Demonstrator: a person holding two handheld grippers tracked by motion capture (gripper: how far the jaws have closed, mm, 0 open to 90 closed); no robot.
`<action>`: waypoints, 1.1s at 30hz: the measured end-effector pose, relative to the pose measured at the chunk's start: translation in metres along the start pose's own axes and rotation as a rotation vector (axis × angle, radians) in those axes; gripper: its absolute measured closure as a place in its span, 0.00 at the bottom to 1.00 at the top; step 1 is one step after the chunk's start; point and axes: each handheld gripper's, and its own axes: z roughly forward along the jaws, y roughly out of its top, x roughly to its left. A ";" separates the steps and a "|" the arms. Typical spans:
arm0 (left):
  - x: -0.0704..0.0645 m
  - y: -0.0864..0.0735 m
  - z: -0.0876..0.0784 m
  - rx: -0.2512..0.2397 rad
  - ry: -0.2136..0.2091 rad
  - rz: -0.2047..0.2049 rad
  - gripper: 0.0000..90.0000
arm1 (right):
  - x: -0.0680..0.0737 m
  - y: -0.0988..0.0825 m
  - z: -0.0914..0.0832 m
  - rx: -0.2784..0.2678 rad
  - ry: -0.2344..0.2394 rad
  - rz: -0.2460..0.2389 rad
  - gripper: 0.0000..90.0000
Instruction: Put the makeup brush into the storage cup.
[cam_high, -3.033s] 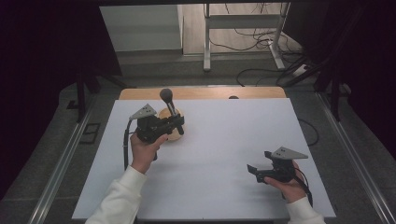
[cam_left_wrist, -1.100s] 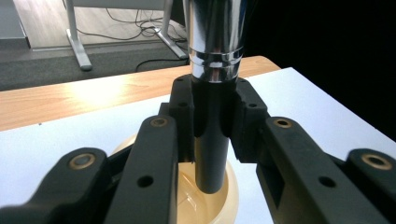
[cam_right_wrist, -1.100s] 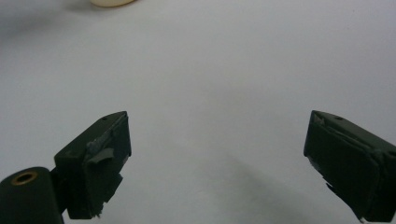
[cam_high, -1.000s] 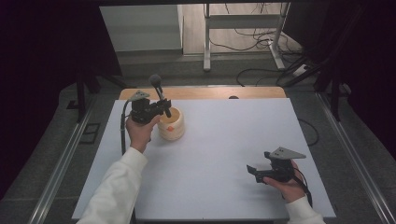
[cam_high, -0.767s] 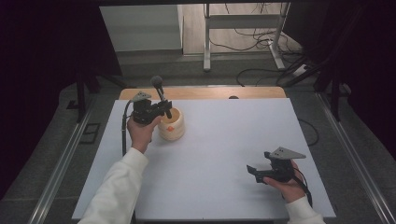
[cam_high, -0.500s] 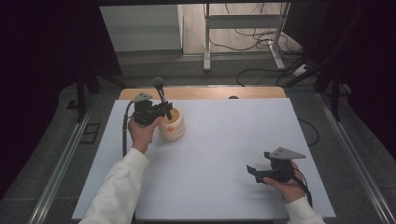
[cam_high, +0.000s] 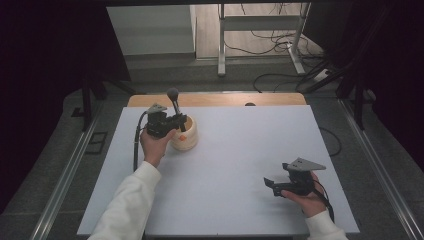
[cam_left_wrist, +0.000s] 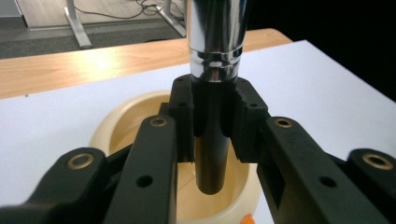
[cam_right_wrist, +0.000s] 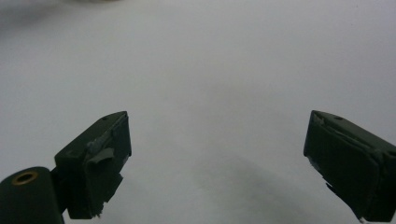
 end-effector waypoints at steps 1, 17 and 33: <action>0.000 -0.001 0.001 0.003 -0.002 -0.004 0.82 | 0.000 0.000 0.000 0.001 0.000 0.000 0.09; 0.000 -0.004 0.005 0.000 -0.015 0.021 0.67 | 0.000 0.000 0.000 0.005 -0.003 -0.003 0.09; -0.011 0.003 -0.007 -0.006 0.015 0.038 0.16 | 0.000 0.000 0.001 0.005 -0.004 -0.003 0.09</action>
